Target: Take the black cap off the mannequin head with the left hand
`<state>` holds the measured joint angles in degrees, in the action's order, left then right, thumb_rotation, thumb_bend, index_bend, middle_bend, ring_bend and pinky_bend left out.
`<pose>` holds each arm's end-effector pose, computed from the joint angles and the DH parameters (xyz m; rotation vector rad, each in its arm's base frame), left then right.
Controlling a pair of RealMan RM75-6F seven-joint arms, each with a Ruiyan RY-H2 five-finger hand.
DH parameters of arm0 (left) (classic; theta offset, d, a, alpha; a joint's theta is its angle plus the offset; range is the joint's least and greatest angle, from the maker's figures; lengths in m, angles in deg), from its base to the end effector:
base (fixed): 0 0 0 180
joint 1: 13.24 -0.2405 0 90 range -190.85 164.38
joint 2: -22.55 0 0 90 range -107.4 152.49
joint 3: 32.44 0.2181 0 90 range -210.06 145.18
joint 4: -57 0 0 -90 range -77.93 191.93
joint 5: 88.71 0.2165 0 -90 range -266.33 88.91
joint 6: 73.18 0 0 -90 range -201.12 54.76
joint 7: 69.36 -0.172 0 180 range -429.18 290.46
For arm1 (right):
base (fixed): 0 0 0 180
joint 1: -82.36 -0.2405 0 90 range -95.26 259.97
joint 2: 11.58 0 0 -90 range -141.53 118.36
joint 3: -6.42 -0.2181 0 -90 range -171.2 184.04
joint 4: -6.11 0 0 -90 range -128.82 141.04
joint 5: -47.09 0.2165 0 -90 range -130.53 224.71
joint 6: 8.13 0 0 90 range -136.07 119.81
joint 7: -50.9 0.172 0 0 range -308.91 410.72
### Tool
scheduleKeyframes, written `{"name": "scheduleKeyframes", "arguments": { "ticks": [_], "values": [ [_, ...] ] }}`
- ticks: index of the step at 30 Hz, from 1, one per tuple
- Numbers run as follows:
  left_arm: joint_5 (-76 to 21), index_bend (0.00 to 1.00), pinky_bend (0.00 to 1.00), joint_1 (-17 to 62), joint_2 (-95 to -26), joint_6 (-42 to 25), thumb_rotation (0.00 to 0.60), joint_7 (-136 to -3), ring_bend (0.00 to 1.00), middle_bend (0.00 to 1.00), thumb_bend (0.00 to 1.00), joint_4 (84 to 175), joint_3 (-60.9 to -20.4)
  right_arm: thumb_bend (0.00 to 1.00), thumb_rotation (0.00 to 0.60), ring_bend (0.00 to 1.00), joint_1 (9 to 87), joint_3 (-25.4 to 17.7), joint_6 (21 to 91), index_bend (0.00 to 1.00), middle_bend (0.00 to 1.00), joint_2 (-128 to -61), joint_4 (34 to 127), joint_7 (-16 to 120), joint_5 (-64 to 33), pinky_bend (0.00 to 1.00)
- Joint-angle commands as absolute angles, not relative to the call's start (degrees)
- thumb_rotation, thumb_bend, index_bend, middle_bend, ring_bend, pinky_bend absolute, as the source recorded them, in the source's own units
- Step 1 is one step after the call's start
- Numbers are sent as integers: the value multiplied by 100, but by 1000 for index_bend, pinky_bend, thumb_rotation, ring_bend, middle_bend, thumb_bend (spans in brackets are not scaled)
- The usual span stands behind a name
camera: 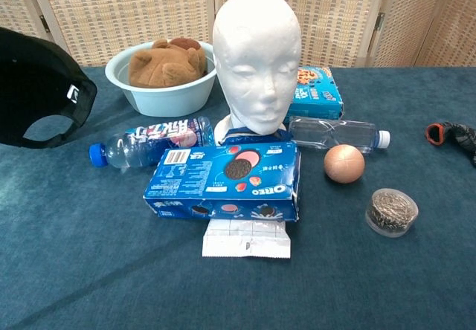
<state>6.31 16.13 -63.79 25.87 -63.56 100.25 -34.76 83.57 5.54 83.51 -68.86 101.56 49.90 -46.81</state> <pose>-0.2226 0.3258 0.1292 -1.6158 -0.0777 -1.1751 -0.2722 -0.1690 0.1672 1.4281 -0.7958 0.8874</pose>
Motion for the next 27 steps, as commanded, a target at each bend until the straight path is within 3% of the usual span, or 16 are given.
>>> {"name": "scheduleKeyframes", "arguments": {
  "ticks": [1, 15, 27],
  "values": [
    [678, 603, 1000, 1544, -6587, 2382, 600, -6273, 1000, 1000, 378, 9557, -3350, 283, 600, 189, 8362, 556, 8362, 298, 243, -6880, 10172, 4973, -4686, 292],
    [580, 589, 1000, 1458, -7405, 1758, 600, -5864, 1000, 1000, 377, 8321, -3207, 283, 600, 189, 8399, 582, 8407, 298, 243, -6875, 10233, 4907, -4695, 292],
    [493, 481, 1000, 1367, -7540, 896, 600, -6518, 1000, 976, 328, 8725, -3025, 283, 600, 189, 8431, 592, 8440, 298, 243, -6895, 10199, 4935, -4679, 292]
  ]
}}
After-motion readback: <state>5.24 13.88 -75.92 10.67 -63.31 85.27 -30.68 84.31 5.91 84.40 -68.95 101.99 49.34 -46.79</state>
